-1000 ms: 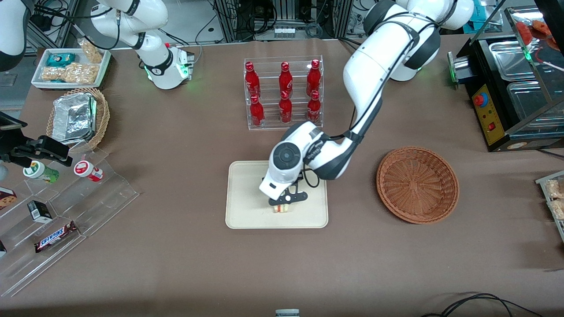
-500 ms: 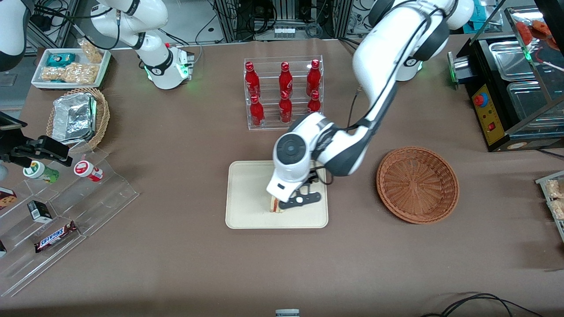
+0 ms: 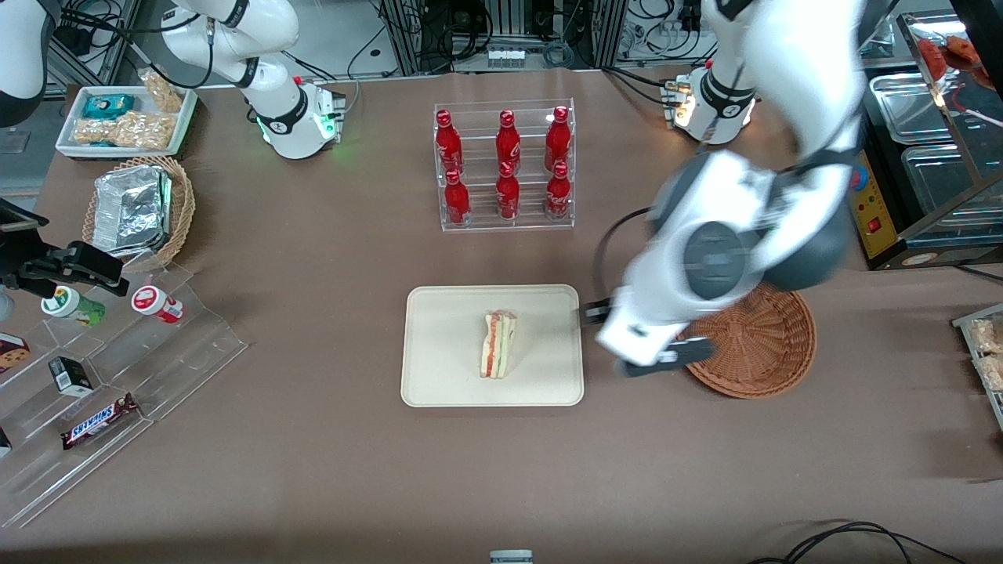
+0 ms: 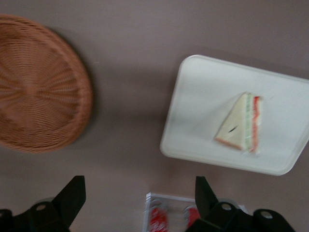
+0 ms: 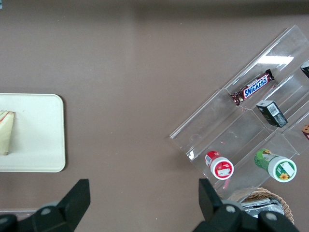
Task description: Place sandwich from basket to tray
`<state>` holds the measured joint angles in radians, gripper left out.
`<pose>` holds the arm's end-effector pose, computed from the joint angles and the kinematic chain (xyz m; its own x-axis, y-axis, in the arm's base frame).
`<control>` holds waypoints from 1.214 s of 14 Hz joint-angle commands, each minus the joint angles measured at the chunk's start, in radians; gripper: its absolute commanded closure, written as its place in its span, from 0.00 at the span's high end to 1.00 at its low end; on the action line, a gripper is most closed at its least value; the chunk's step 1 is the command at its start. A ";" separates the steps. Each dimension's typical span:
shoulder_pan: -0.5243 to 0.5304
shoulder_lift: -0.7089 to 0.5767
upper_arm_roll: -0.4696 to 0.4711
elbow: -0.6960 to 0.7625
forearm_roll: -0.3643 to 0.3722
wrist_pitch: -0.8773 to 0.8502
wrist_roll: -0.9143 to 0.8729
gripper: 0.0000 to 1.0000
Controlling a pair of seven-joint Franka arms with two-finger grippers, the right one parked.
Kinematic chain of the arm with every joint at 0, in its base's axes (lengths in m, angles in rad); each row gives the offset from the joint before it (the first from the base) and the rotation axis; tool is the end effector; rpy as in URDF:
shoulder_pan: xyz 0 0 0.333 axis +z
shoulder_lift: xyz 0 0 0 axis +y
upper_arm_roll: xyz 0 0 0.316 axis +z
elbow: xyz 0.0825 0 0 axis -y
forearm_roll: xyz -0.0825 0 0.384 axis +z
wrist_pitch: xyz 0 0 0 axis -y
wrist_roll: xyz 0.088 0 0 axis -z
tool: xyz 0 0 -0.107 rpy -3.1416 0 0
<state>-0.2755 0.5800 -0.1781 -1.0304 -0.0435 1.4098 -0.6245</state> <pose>0.6359 -0.2754 0.5018 0.9547 0.1806 -0.2365 0.1865 -0.9825 0.0025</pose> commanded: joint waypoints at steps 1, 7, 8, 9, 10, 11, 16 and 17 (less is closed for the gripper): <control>0.143 -0.087 -0.008 -0.048 -0.024 -0.134 0.187 1.00; 0.278 -0.310 -0.004 -0.296 0.119 -0.189 0.307 1.00; 0.300 -0.348 -0.004 -0.348 0.107 -0.161 0.325 1.00; 0.308 -0.382 -0.004 -0.403 0.105 -0.135 0.338 1.00; 0.309 -0.412 -0.003 -0.448 0.105 -0.115 0.344 1.00; 0.311 -0.439 -0.001 -0.477 0.105 -0.097 0.347 1.00; 0.377 -0.537 -0.009 -0.500 0.111 -0.114 0.535 1.00; 0.377 -0.561 -0.011 -0.511 0.111 -0.112 0.537 1.00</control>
<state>0.0912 0.0953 -0.1756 -1.4823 0.0573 1.2776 -0.1198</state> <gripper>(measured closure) 0.000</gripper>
